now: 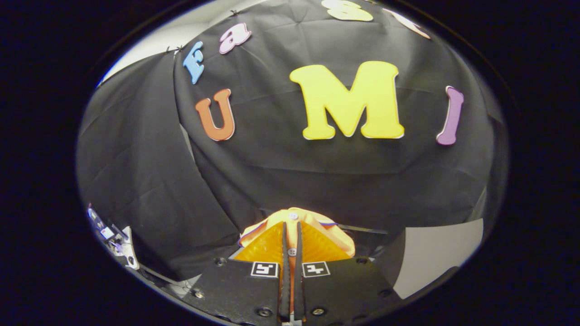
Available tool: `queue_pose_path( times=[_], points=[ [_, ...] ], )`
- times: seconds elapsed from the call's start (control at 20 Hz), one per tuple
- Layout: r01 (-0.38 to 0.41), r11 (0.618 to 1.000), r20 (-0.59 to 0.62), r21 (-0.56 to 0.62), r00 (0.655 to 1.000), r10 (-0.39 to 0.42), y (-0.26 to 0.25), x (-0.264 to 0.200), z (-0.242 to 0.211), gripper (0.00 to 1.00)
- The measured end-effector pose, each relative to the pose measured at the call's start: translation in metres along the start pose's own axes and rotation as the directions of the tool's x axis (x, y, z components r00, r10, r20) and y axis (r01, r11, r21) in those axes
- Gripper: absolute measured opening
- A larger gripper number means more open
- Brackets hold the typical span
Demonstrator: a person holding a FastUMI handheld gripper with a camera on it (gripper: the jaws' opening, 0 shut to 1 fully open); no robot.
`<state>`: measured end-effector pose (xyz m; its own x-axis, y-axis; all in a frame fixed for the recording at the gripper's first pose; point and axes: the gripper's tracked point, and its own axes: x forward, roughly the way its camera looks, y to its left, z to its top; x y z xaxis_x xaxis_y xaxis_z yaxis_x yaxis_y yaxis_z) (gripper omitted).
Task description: Put the clothes into the washing machine and then close the washing machine lid.
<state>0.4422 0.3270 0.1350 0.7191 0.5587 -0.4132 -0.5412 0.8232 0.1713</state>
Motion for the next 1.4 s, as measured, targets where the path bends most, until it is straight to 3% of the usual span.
queue_pose_path(
  times=[0.5,1.4],
  points=[
    [0.014,1.0,-0.116,0.015,0.993,-0.012,0.01,0.073,-0.07,0.07],
    [0.202,0.97,-0.336,0.135,0.93,-0.147,-0.038,0.198,-0.264,0.07]
  ],
)
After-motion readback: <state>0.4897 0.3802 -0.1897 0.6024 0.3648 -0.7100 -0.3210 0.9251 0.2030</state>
